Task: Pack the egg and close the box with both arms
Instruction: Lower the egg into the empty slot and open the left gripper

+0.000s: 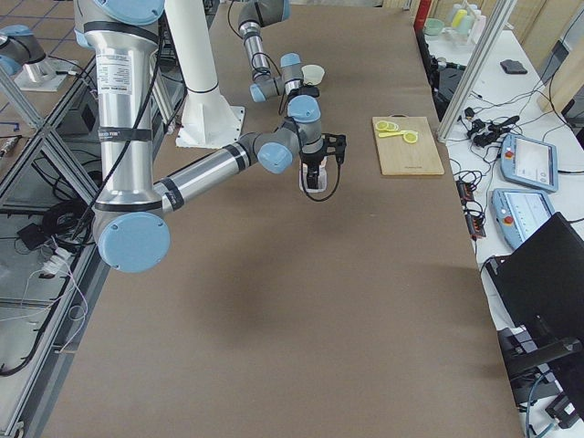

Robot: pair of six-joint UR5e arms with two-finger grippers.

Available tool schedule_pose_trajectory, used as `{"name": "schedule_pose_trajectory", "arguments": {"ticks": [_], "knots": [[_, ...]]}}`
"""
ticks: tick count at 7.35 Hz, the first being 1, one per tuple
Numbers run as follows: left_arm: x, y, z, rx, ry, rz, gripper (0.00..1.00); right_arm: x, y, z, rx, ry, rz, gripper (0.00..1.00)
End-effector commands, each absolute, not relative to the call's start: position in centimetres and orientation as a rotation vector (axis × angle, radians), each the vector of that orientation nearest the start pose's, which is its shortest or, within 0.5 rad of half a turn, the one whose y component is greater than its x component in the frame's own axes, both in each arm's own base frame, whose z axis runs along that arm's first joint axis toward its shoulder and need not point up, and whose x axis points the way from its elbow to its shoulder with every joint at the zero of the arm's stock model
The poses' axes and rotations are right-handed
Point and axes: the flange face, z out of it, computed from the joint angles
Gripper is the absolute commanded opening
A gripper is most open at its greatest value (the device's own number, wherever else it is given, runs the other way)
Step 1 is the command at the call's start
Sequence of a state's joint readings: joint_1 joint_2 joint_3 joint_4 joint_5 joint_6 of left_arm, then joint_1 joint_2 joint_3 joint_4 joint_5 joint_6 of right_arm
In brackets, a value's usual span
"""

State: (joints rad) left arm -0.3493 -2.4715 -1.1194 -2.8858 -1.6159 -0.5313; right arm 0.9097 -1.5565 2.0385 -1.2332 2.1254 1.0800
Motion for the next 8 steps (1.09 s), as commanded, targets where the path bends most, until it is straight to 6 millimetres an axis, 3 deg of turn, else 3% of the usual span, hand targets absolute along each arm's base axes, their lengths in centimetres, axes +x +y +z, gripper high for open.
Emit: {"name": "schedule_pose_trajectory", "arguments": {"ticks": [1, 4, 8], "knots": [[67.6, -39.2, 14.3, 1.174, 1.335, 0.532, 0.0, -23.9, -43.9, 39.1, 0.099, -0.948, 0.18, 0.99], [68.3, -39.9, 16.1, 1.156, 1.298, 0.534, 0.0, -24.8, -44.6, 39.5, 0.079, -0.948, 0.176, 0.99], [68.7, -38.8, 17.6, 1.132, 1.301, 0.554, 0.0, -24.9, -44.5, 39.3, 0.074, -0.956, 0.172, 0.99]]}}
